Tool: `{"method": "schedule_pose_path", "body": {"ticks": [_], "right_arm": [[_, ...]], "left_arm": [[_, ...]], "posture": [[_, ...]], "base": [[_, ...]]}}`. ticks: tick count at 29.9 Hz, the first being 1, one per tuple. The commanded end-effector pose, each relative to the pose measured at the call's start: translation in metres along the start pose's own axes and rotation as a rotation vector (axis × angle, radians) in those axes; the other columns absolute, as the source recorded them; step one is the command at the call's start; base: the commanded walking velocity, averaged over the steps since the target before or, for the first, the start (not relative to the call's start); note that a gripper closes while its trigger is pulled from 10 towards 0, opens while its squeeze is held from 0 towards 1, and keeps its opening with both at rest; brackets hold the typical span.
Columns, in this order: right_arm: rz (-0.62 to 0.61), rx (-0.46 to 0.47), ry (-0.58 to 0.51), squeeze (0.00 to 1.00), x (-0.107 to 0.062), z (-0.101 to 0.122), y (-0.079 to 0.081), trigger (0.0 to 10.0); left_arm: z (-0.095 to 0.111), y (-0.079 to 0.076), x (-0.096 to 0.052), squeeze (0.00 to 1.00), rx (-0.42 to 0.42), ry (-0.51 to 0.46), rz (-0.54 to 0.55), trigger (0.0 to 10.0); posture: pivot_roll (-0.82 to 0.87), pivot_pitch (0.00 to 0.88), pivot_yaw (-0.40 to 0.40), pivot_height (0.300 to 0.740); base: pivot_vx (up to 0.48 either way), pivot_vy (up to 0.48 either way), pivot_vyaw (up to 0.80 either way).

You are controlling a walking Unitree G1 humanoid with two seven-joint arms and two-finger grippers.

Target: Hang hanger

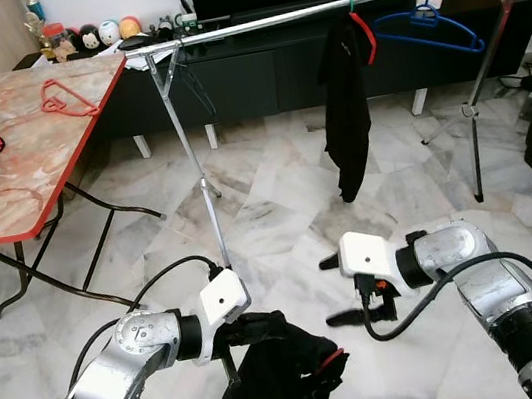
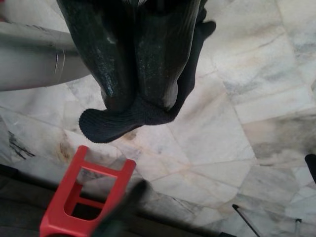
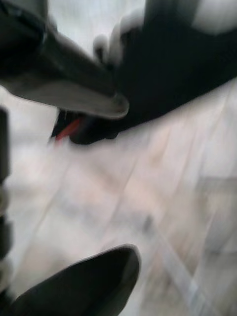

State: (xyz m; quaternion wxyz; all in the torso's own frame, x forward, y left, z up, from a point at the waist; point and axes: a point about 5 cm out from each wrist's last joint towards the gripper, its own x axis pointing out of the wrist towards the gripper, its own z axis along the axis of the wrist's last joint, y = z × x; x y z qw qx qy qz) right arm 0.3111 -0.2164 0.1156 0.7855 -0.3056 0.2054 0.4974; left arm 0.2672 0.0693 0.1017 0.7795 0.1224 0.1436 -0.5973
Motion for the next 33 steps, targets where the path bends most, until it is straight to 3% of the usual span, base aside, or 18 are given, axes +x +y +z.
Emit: {"method": "schedule_pose_path", "body": {"ticks": [1,5,9,11,17,28,33], "right_arm": [[-0.04,-0.021,0.012,0.0,-0.003,0.0,-0.005,10.0],[-0.02,-0.029,0.044,0.0,-0.004,-0.006,0.0,10.0],[0.092,-0.027,0.129,0.0,-0.007,-0.025,0.018,10.0],[0.216,-0.003,0.188,0.0,-0.012,-0.041,0.034,10.0],[0.277,-0.01,0.268,0.0,-0.019,-0.059,0.042,10.0],[0.274,0.016,0.318,0.0,-0.016,-0.075,0.052,10.0],[0.267,0.06,0.279,0.0,-0.001,-0.082,0.067,10.0]], "left_arm": [[0.009,0.005,-0.005,0.0,0.031,-0.03,0.029,0.0],[0.012,0.006,-0.006,0.0,0.031,-0.043,0.037,0.0],[0.022,0.01,-0.011,0.0,0.027,-0.081,0.029,0.0],[0.028,0.01,-0.016,0.0,0.041,-0.087,-0.005,0.0],[0.037,0.015,-0.022,0.0,0.055,-0.109,-0.002,0.0],[0.057,0.02,-0.03,0.0,0.094,-0.153,-0.006,0.0],[0.068,0.025,-0.038,0.0,0.123,-0.163,0.01,0.0]], "posture": [[-0.1,0.0,0.024,0.74],[-0.1,0.0,0.024,0.74],[-0.1,0.0,0.025,0.74],[-0.1,0.0,0.026,0.74],[-0.1,0.0,0.027,0.74],[-0.09,0.0,0.027,0.74],[-0.07,0.0,0.027,0.74]], "base": [[0.0,0.0,0.0],[0.0,0.0,0.0],[0.0,0.0,0.0],[0.0,0.0,0.0],[0.0,0.0,0.0],[0.0,0.0,0.0],[0.0,0.0,0.0]]}}
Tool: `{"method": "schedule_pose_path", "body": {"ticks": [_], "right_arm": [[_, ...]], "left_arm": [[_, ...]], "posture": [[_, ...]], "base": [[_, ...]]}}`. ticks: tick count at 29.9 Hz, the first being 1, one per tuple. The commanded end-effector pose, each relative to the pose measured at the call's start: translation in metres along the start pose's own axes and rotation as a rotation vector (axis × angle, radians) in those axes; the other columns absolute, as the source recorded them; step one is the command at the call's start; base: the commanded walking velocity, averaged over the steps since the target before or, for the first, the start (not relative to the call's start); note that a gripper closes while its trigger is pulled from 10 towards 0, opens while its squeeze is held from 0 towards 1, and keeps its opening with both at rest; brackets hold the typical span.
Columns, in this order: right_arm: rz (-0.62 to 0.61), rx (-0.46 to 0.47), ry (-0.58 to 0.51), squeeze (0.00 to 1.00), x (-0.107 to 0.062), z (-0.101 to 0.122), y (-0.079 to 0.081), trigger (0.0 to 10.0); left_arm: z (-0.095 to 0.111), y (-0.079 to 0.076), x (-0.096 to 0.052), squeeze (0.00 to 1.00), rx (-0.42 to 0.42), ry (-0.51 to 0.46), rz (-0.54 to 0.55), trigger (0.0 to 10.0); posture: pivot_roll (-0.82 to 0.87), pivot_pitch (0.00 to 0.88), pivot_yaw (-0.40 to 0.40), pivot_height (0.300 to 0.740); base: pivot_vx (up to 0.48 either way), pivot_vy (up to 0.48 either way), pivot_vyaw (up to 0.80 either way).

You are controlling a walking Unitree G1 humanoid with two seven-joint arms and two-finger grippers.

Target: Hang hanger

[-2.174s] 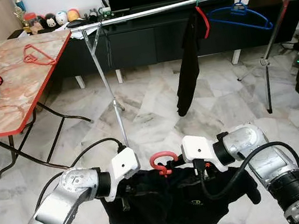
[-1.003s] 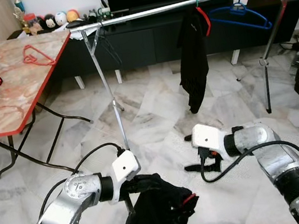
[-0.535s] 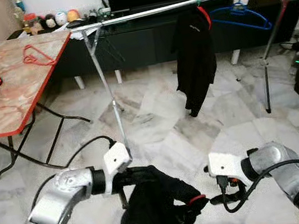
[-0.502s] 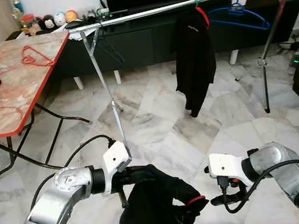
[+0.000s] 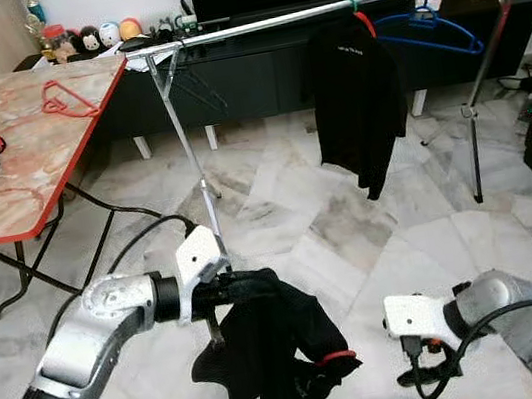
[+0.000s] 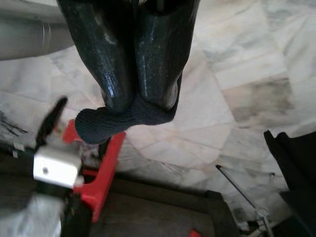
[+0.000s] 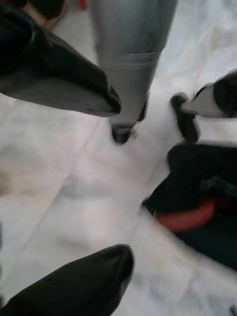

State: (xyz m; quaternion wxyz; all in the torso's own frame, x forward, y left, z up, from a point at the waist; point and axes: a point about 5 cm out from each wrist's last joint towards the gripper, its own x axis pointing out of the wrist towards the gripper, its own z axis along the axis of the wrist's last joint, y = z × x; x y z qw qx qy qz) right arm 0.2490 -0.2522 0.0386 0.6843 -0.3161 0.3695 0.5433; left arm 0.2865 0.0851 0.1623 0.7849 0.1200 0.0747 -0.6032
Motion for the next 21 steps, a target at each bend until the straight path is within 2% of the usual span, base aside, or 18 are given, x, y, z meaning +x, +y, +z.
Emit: {"method": "schedule_pose_path", "body": {"ticks": [1,7,17,21], "right_arm": [[-0.025,0.007,-0.038,0.0,0.008,0.001,0.002,10.0],[-0.12,0.014,-0.08,0.0,0.018,0.004,-0.001,10.0],[-0.302,-0.001,-0.106,0.0,0.015,0.008,-0.019,10.0],[-0.367,-0.008,-0.082,0.0,0.011,0.006,-0.025,10.0]], "left_arm": [[0.021,0.003,-0.005,0.0,0.052,-0.055,-0.008,0.0],[0.027,0.0,-0.005,0.0,0.063,-0.067,-0.024,0.0],[0.031,-0.004,-0.002,0.0,0.062,-0.073,-0.045,0.0],[0.032,-0.006,-0.001,0.0,0.064,-0.077,-0.053,0.0]], "posture": [[-0.07,0.0,0.027,0.74],[-0.06,0.0,0.026,0.74],[-0.06,0.0,0.026,0.74],[-0.06,0.0,0.026,0.74]], "base": [[0.0,0.0,0.0],[0.0,0.0,0.0],[0.0,0.0,0.0],[0.0,0.0,0.0]]}}
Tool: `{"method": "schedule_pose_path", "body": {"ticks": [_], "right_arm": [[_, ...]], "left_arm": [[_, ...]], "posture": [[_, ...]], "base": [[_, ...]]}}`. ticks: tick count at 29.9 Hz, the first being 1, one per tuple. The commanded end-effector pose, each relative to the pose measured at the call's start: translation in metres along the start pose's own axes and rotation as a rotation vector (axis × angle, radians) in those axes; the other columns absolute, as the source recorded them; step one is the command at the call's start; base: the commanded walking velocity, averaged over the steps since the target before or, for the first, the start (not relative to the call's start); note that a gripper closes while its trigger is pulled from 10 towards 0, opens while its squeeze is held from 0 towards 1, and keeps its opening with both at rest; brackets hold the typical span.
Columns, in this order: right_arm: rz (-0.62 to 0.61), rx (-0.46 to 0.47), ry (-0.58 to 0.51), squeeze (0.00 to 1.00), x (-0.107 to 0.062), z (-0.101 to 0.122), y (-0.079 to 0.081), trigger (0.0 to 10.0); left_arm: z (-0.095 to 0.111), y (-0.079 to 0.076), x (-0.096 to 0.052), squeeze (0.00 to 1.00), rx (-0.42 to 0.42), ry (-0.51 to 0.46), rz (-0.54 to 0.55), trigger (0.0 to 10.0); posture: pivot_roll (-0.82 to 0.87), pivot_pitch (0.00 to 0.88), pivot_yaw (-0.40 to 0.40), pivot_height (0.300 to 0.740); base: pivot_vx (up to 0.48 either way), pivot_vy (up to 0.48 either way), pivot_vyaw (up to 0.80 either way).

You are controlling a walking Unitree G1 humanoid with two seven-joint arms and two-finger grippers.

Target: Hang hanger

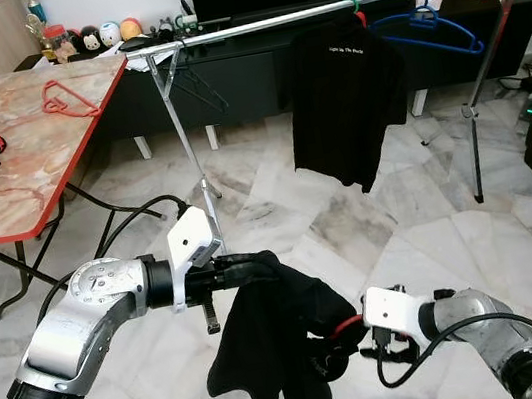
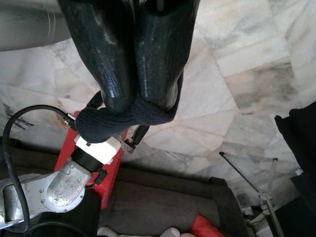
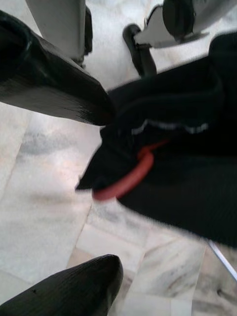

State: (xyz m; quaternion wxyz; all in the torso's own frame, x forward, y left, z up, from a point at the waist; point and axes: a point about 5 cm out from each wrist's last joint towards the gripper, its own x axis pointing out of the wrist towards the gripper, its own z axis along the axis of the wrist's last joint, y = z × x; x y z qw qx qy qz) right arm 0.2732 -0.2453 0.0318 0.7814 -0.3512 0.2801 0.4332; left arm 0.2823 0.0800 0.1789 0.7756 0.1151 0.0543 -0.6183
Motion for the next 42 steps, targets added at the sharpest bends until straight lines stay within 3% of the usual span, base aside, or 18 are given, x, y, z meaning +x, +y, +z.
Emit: {"method": "schedule_pose_path", "body": {"ticks": [1,27,28,29,31,42], "right_arm": [[-0.032,-0.007,0.007,0.0,0.0,0.0,-0.004,10.0],[0.032,0.067,0.023,0.0,0.016,-0.005,0.013,10.0],[0.03,0.073,0.021,0.0,0.017,-0.004,0.013,4.7],[0.03,0.075,0.02,0.0,0.017,-0.004,0.013,0.5],[0.033,0.079,0.018,0.0,0.017,-0.004,0.013,0.0],[0.037,0.089,0.029,0.0,0.016,-0.006,0.013,0.0]], "left_arm": [[0.015,-0.002,0.001,0.0,0.043,-0.036,-0.024,0.0],[0.031,-0.013,0.002,0.0,0.073,-0.064,-0.094,0.0],[0.032,-0.014,0.003,0.0,0.073,-0.064,-0.097,0.0],[0.032,-0.014,0.003,0.0,0.073,-0.064,-0.098,0.0],[0.032,-0.014,0.003,0.0,0.072,-0.064,-0.1,0.0],[0.033,-0.015,0.004,0.0,0.071,-0.064,-0.106,0.0]], "posture": [[-0.06,0.0,0.026,0.74],[-0.04,0.0,0.025,0.74],[-0.03,0.0,0.024,0.74],[-0.03,0.0,0.024,0.74],[-0.03,0.0,0.025,0.74],[-0.03,0.0,0.026,0.74]], "base": [[0.0,0.0,0.0],[0.0,0.0,0.0],[0.0,0.0,0.0],[0.0,0.0,0.0],[0.0,0.0,0.0],[0.0,0.0,0.0]]}}
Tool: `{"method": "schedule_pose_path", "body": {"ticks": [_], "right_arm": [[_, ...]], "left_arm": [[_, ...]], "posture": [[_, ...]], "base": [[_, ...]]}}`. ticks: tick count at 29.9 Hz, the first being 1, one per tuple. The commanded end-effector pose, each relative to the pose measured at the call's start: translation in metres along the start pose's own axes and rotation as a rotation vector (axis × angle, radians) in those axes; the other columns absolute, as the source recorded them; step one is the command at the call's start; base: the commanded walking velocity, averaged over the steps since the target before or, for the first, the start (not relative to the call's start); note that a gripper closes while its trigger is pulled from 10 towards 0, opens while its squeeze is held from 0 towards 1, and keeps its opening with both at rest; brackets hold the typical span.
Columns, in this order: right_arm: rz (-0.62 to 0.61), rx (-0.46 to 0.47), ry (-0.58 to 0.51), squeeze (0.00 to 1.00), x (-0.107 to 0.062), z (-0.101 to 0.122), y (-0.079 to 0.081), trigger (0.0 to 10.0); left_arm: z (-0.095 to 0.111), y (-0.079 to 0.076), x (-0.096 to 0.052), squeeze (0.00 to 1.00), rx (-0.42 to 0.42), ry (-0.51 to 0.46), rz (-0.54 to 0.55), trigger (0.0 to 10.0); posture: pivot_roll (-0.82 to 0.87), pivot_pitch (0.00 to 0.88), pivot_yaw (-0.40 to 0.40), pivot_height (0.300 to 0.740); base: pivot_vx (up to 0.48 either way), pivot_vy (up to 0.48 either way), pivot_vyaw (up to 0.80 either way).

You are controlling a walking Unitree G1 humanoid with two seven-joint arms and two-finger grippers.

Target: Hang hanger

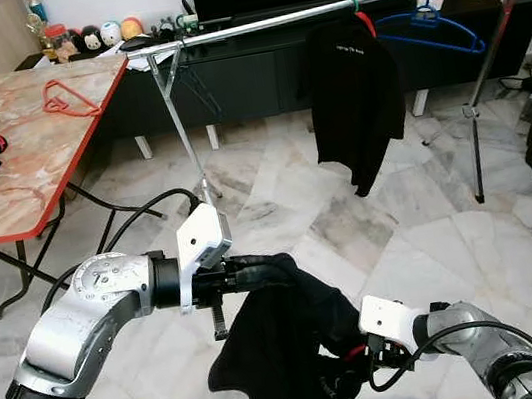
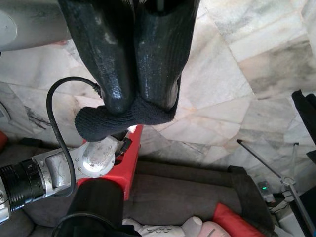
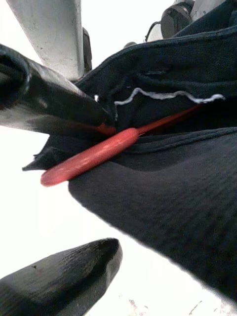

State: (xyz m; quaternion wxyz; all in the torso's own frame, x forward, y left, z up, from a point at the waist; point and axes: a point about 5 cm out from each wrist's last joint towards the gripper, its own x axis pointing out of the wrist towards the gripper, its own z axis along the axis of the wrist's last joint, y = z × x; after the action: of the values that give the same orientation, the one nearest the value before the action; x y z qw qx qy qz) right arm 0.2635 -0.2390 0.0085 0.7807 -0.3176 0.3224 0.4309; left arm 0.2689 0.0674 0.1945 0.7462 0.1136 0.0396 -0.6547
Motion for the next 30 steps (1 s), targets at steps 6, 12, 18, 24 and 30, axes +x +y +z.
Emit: {"method": "schedule_pose_path", "body": {"ticks": [6,12,18,24,30], "right_arm": [[0.003,0.001,0.005,0.0,-0.0006,0.0022,-0.0036,0.0],[0.043,0.012,0.004,0.0,0.0043,0.0016,0.0043,0.0],[0.044,0.016,0.002,0.0,0.0044,0.0018,0.0043,0.0],[0.041,0.016,0.007,0.0,0.0017,0.0016,0.0008,0.0],[0.049,0.016,0.02,0.0,-0.0003,-0.0005,0.0,0.0]], "left_arm": [[0.0132,-0.0007,-0.0006,0.0,0.044,-0.031,-0.016,0.0],[0.0143,0.0,-0.0008,0.0,0.047,-0.031,-0.012,0.0],[0.0143,0.0,-0.0011,0.0,0.048,-0.03,-0.012,0.0],[0.0131,-0.0001,-0.0011,0.0,0.043,-0.029,-0.014,0.0],[0.0122,0.0001,-0.0015,0.0,0.041,-0.025,-0.012,0.0]], "posture": [[-0.04,0.0,0.027,0.74],[-0.03,0.0,0.026,0.74],[-0.03,0.0,0.026,0.74],[-0.03,0.0,0.027,0.74],[-0.04,0.0,0.027,0.74]], "base": [[0.0,0.0,0.0],[0.0,0.0,0.0],[0.0,0.0,0.0],[0.0,0.0,0.0],[0.0,0.0,0.0]]}}
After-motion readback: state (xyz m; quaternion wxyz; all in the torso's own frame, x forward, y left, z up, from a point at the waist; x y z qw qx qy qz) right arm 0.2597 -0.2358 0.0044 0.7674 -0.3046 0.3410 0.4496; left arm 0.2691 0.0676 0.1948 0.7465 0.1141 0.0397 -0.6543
